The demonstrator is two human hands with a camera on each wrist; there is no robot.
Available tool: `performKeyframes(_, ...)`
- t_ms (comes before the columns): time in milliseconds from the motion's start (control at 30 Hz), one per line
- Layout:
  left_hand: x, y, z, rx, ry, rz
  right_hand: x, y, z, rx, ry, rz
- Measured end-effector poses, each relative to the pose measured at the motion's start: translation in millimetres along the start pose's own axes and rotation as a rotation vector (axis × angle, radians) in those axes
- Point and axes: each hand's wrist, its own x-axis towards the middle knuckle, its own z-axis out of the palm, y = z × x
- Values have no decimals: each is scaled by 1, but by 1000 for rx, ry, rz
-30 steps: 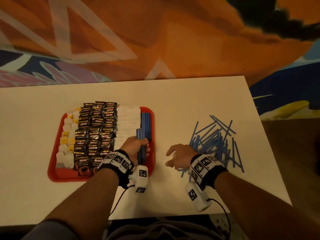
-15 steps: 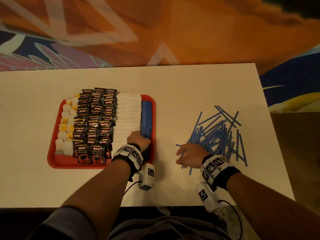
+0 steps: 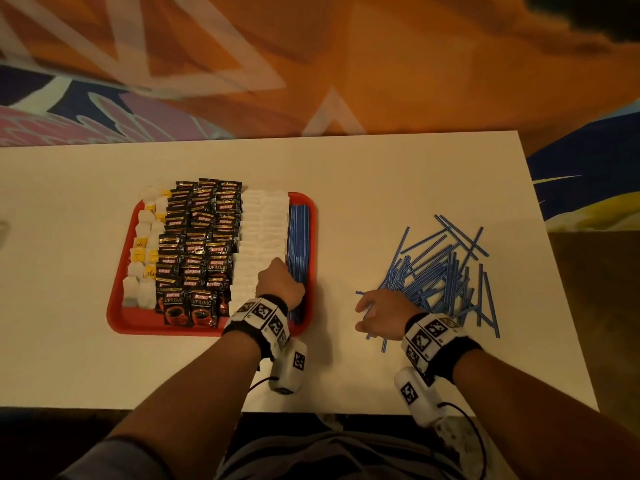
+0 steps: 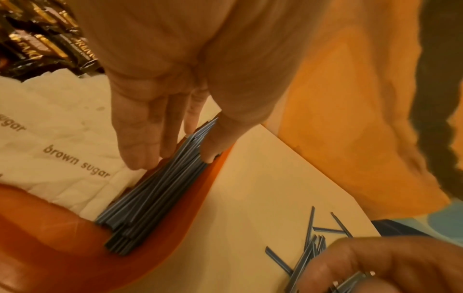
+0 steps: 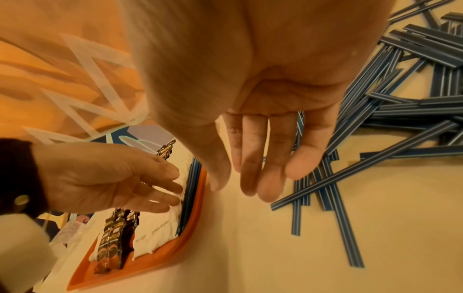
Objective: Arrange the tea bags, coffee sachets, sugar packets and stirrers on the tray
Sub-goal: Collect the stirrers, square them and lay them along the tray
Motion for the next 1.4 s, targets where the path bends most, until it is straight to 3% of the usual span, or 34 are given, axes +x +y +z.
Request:
performKeyframes(100,-4,1,1,127,40,149,-1,4,-2,-16,4,-2)
performKeyframes(200,-6,-2,8,264,-15,296,-2,11,-3,-47,42,-5)
performKeyframes(300,-7,-8,12,362,-37,307,-3,21,-4,-58,77,-13)
performKeyframes(467,-15,4,27,277,78,408,-10,44,-11,17,131,-7)
performKeyframes(533,-18,20,39,242,23,433,-16,57,-17,64,191,19)
performKeyframes(700,-21,67,80,287,-210,379,-30,105,-40,48,459,180)
performKeyframes(800,-23,91,109,402,-295,342,-35,138,-45,76,405,424)
performKeyframes(867,-27,106,127,402,-293,348,-38,152,-43,120,331,504)
performKeyframes(967,-35,128,148,374,-271,377,-35,155,-35,215,363,461)
performKeyframes(1100,-38,143,159,309,-209,434,-27,142,-30,286,431,285)
performKeyframes(1233,-40,138,146,249,-118,374,-36,146,-37,386,433,204)
performKeyframes(1333,-44,118,142,213,-89,302,-58,160,-43,268,417,240)
performKeyframes(1400,-49,106,143,213,-133,248,-71,168,-42,50,307,272)
